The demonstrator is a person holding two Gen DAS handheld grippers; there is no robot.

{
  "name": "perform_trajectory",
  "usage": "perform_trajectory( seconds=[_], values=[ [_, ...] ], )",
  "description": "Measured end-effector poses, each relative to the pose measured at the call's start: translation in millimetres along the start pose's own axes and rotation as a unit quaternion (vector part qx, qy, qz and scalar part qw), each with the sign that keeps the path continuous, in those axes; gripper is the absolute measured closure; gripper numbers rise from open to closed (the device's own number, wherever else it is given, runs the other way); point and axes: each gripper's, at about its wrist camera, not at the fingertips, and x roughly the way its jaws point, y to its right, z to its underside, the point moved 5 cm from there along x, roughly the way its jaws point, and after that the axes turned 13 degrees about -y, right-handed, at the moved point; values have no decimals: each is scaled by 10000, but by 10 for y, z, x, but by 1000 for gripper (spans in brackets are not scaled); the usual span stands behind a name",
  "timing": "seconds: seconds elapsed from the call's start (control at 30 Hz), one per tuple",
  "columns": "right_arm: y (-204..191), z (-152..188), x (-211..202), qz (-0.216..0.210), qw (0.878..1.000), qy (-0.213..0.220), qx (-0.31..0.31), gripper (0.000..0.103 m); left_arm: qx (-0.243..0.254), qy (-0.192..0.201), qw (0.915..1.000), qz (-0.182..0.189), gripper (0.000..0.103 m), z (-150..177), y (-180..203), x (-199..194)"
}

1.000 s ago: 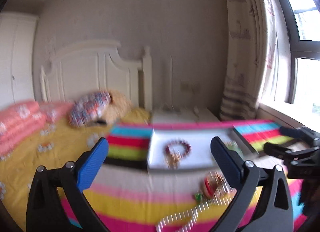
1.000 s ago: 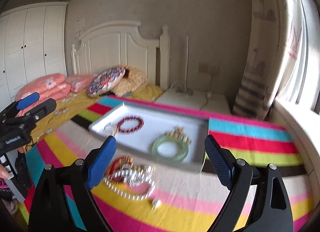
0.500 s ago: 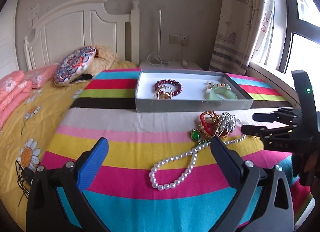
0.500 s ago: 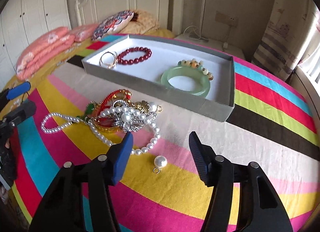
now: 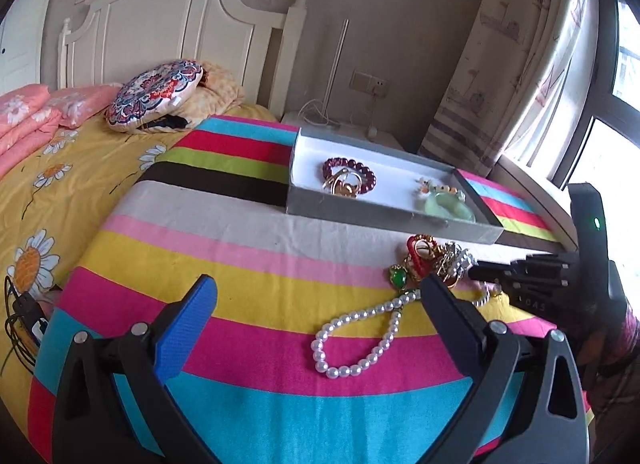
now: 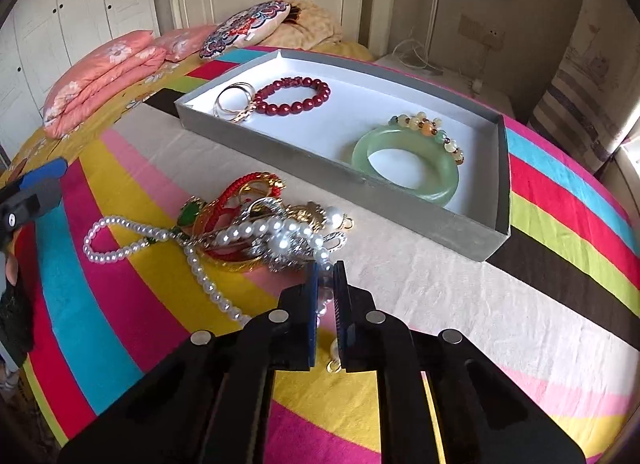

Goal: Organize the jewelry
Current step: 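Grasp the pearl necklace with the right gripper and lift it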

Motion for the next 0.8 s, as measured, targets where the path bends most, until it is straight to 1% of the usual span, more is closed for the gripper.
perform_trajectory(
  seconds=[0.1, 0.17, 0.3, 0.4, 0.5, 0.63, 0.73, 0.8],
  values=[
    [-100, 104, -138, 290, 9990, 306, -149, 93, -44, 82, 10000, -6, 2, -5, -17, -42],
    [-155, 186, -346, 415, 9966, 691, -148, 92, -55, 122, 9999, -19, 2, -2, -17, -61],
    [-214, 353, -783, 478, 9888, 1410, -101, 92, 82, 143, 9998, -135, 2, 0, 41, -74],
    [-154, 511, -1035, 550, 9831, 1746, 62, 92, 268, 162, 9993, -215, 2, 0, 130, -87],
    [-39, 655, -1209, 477, 9797, 1927, 274, 92, 407, 176, 9988, -207, 2, -11, 238, -93],
    [121, 836, -1279, 498, 9773, 1996, 503, 92, 503, 190, 9982, -247, 2, -20, 342, -88],
    [282, 964, -1197, 508, 9778, 1889, 750, 92, 585, 148, 9978, -283, 2, -15, 395, -69],
    [376, 1051, -1115, 377, 9784, 1803, 942, 92, 655, 131, 9974, -267, 2, -23, 452, -68]
  ],
)
